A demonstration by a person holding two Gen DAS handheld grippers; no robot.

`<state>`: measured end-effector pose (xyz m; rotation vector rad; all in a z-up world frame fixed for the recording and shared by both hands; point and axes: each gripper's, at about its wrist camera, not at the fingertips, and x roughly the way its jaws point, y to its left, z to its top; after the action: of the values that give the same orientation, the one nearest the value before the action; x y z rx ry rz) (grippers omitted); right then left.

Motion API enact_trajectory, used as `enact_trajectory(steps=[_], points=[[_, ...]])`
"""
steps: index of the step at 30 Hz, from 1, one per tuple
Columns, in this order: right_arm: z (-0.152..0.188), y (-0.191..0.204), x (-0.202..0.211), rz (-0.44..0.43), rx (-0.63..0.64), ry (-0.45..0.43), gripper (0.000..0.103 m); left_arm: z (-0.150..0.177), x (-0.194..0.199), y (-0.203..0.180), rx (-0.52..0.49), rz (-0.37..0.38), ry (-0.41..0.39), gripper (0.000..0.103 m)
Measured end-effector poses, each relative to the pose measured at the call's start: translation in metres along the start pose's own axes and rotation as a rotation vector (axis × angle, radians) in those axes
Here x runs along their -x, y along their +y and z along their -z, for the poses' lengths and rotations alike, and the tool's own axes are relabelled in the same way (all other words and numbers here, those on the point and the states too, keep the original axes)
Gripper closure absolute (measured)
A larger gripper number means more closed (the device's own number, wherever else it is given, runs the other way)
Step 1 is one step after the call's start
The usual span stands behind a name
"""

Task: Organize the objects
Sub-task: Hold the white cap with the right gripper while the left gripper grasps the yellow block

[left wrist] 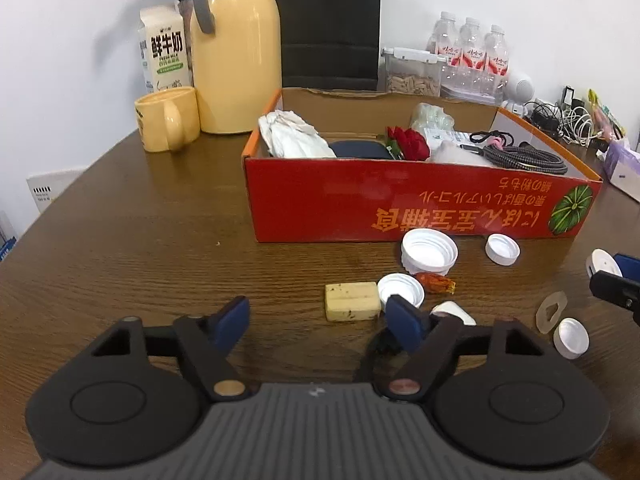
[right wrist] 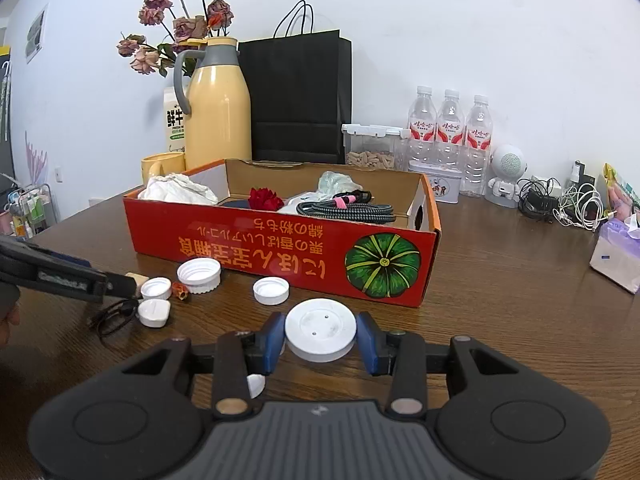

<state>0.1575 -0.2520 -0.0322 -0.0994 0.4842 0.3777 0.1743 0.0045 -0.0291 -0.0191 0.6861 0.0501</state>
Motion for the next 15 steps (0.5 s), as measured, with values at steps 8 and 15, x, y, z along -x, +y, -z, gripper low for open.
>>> enact_trajectory(steps=[8,15], points=[[-0.0002,0.0005,0.0,0.001,0.0,0.0,0.065,0.0003,-0.0052,-0.0012,0.002,0.096,0.004,0.072],[0.0,0.0003,0.0004,0.002,0.0,-0.002,0.065,0.0029,-0.0009,0.0008,0.017,0.085,-0.02,0.072]])
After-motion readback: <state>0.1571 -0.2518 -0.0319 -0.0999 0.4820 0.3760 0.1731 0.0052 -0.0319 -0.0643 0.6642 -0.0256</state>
